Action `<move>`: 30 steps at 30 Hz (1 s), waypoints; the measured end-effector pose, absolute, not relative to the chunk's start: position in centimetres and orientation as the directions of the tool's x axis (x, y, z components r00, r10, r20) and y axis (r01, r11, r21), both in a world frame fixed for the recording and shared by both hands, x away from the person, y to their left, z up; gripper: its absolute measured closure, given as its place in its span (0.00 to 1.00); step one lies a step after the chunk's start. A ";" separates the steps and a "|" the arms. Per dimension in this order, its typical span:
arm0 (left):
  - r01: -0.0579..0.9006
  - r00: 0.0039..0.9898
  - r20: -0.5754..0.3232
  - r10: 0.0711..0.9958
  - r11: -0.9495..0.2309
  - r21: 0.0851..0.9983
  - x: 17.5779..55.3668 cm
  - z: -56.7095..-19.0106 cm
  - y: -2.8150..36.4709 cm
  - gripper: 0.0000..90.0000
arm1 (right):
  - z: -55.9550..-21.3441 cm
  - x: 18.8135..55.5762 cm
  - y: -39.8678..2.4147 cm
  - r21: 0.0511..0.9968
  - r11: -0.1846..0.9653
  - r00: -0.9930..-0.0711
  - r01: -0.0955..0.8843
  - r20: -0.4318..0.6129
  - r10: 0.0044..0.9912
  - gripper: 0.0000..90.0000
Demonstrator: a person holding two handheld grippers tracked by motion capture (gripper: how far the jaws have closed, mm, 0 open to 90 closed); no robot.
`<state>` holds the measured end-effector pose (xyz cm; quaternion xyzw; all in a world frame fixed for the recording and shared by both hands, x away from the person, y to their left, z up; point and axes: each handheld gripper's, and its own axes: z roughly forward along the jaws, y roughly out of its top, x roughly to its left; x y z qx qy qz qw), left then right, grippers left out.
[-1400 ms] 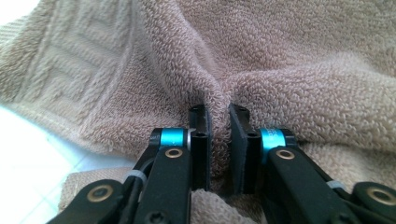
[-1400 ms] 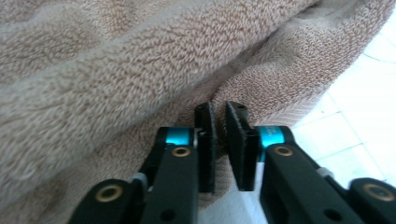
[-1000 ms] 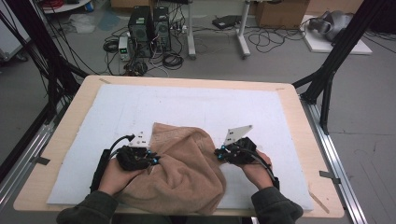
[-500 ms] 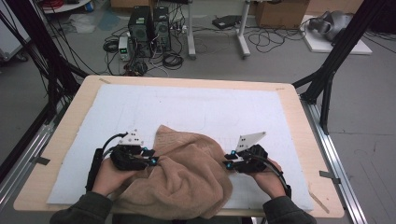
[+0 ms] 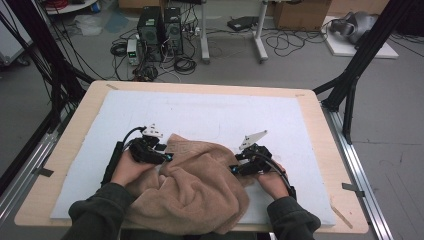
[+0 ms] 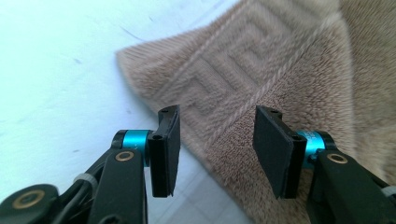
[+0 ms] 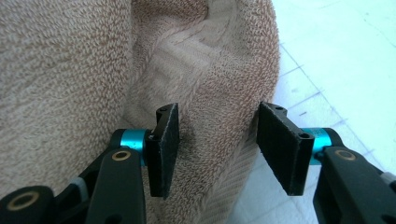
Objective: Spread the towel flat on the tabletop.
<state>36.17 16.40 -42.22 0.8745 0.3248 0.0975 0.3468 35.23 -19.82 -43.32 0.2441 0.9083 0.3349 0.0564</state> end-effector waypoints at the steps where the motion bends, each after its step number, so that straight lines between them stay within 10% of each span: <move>1: 0.500 0.770 -0.055 0.636 -0.548 0.670 36.2 -42.2 16.4 0.58 | -43.3 35.2 -19.8 0.636 0.656 -0.874 0.406 0.061 0.481 0.54; 8: 0.476 0.773 0.026 0.633 -0.607 0.636 36.0 -42.9 15.5 0.71 | -43.3 33.0 -20.8 0.617 0.670 -0.877 0.413 0.072 0.474 0.56; 14: 0.452 0.777 0.066 0.626 -0.628 0.634 35.8 -42.8 15.2 0.89 | -43.5 33.2 -21.0 0.651 0.669 -0.900 0.360 0.051 0.434 0.91; 30: 0.410 0.650 0.089 0.755 -0.447 0.795 37.2 -37.3 17.5 0.97 | -35.2 40.1 -21.4 0.652 0.711 -0.889 0.264 -0.120 0.441 0.94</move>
